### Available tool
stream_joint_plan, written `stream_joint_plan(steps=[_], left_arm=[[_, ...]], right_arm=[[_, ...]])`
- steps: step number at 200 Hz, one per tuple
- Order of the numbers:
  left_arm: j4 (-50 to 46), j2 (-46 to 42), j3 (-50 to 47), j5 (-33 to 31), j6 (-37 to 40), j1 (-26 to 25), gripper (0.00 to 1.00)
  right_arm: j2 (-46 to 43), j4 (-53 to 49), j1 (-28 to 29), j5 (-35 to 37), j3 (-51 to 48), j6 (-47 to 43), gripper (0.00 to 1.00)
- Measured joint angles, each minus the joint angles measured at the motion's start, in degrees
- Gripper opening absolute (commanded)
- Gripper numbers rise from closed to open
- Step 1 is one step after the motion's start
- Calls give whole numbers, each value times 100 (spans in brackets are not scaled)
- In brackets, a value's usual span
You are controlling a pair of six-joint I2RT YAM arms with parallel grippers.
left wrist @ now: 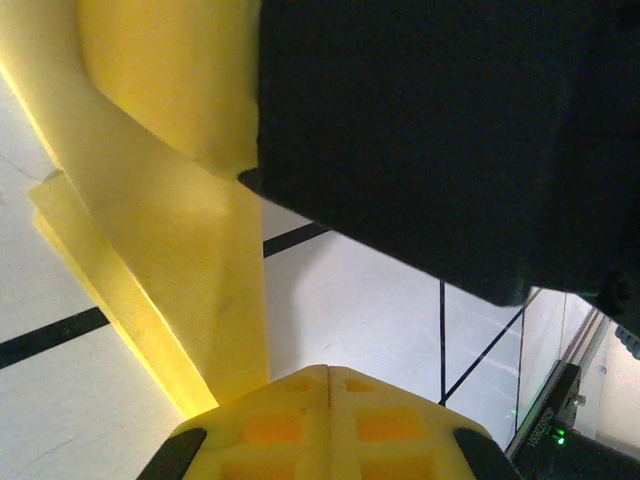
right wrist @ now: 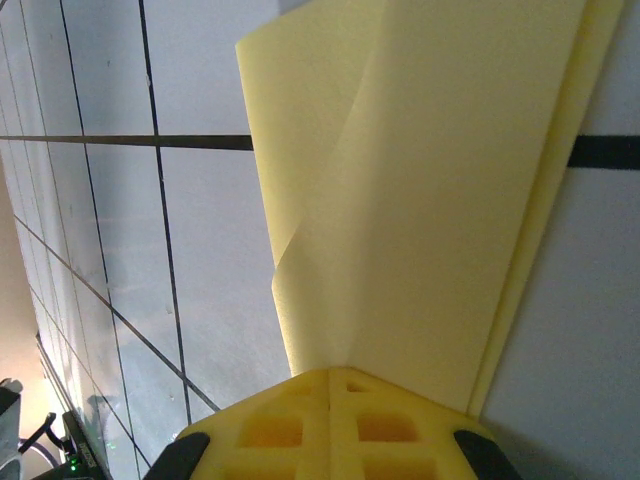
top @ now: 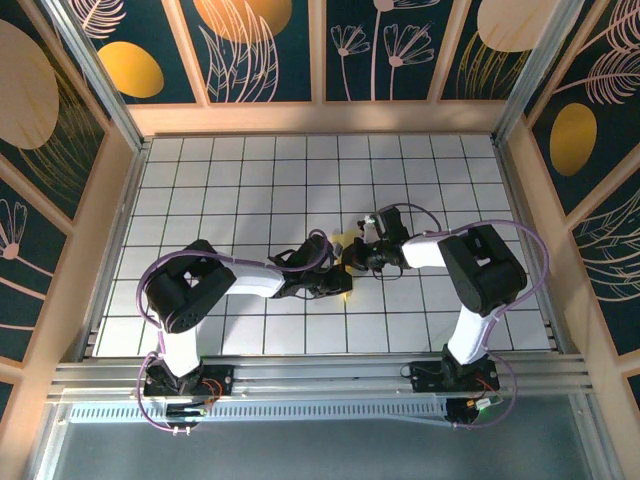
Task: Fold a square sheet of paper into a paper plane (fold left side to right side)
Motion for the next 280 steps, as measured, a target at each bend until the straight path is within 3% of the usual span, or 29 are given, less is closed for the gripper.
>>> stream_joint_plan(steps=[94,280], left_arm=[[-57,-404,2,-111,153,146,0],[175,146,26,70,153,146,0]], right_arm=[[133,-66,125,70,201,4,0],[157,-63,149,79,227,2,0]])
